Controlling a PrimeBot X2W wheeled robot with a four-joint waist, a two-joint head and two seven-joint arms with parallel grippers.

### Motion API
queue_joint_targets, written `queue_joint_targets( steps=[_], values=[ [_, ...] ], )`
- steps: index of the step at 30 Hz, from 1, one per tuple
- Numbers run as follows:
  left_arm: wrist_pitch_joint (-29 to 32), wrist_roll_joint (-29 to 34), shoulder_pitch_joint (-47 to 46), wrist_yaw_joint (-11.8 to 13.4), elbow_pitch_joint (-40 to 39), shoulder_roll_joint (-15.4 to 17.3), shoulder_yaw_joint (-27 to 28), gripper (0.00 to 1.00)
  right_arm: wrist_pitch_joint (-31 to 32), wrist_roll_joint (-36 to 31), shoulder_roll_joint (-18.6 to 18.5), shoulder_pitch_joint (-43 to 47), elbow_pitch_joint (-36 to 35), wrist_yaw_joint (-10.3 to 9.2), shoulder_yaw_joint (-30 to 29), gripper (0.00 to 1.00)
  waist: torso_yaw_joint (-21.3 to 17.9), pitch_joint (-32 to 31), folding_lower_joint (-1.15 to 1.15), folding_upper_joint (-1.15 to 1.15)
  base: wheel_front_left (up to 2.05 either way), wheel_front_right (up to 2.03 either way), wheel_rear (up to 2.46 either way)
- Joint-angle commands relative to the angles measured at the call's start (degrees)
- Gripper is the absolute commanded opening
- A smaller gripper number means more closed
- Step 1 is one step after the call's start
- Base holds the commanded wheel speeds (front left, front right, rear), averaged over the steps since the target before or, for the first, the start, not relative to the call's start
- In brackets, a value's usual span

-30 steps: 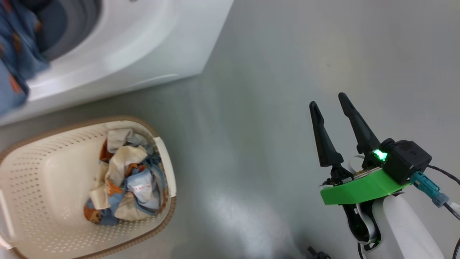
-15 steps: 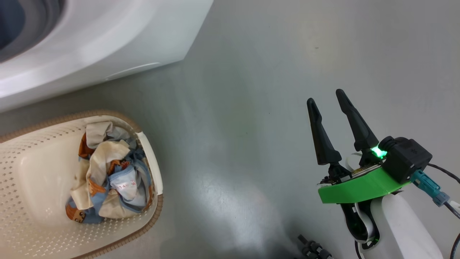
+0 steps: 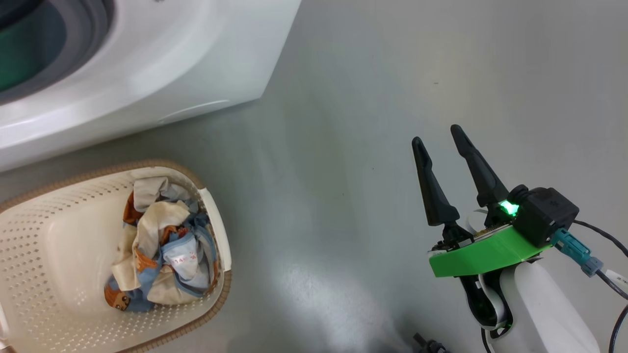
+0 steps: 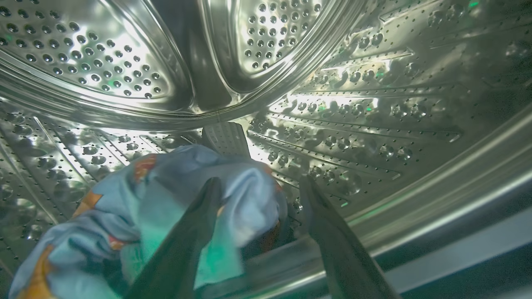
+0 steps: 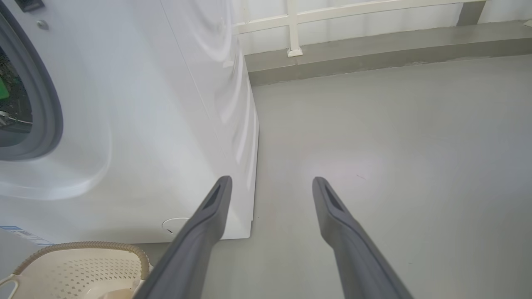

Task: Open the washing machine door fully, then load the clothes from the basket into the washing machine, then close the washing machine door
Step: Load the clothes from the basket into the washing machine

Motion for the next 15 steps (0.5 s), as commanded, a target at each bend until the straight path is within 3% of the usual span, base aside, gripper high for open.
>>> queue_joint_targets(
  steps=[1,15],
  values=[
    [0.2,-1.0,-1.3,-0.1,-0.2,2.6,0.5,1.0,-0.5,0.4,-0.1,0.3,-0.9,0.26,1.2,1.0,0.0,-1.1,0.0,0.0,0.0,0.0,0.0],
    [-12.3,-4.6,5.1,-0.1,-0.9,3.7,-4.5,1.0,-0.5,0.2,-0.1,0.1,1.2,0.26,0.5,1.0,1.5,-6.8,0.0,0.0,0.0,0.0,0.0]
  ],
)
